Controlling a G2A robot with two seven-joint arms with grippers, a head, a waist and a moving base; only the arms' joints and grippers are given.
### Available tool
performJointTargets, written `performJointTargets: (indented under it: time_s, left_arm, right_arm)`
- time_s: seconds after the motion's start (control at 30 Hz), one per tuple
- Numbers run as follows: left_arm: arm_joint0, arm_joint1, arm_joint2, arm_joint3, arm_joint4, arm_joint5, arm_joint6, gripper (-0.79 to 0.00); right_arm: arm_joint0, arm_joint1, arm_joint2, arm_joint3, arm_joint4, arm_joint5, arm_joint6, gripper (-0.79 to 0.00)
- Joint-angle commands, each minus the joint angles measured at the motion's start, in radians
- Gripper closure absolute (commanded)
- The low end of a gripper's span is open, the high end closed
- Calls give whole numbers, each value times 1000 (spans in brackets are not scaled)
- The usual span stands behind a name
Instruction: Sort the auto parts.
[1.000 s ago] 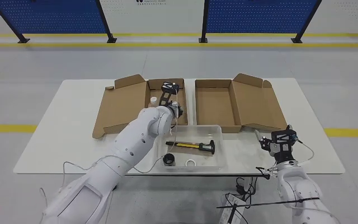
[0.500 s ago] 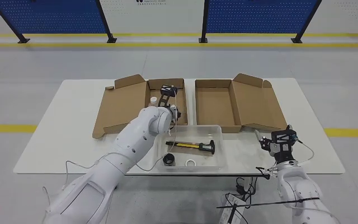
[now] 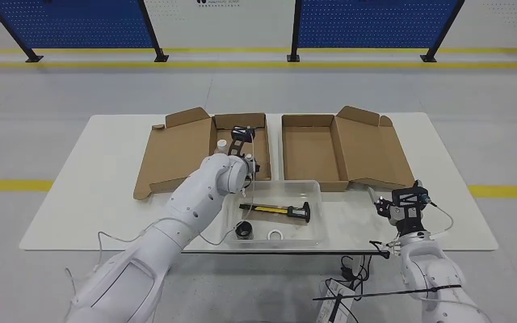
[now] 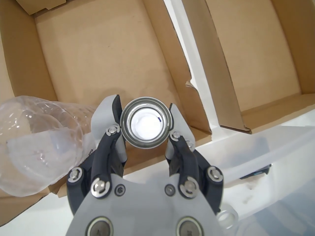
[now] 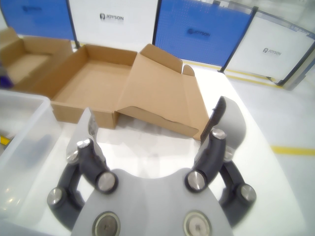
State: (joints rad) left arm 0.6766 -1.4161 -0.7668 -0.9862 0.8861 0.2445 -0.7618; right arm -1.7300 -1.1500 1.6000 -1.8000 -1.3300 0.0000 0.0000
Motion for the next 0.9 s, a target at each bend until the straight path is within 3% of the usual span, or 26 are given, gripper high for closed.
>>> performJointTargets:
  time_s: [0.0,0.27,0.47,0.63,0.87]
  left_arm:
    - [-2,-3,0,7,3,-3,1,-785]
    - [-8,-13,-3,21,13,-24,-7,-785]
    - [-12,-12,-15,-21,45,-35,-20,-785]
    - [9,-1,-38,-126,67,-93,-45,-785]
    - [68,39,-119,-336,118,-203,-154,-785]
  right_arm:
    - [0,0,0,0,0,0,0,-785]
    - [0,0,0,0,0,0,0,-785]
    - [0,0,0,0,0,0,0,-785]
    - [0,0,0,0,0,0,0,-785]
    - [0,0,0,0,0,0,0,-785]
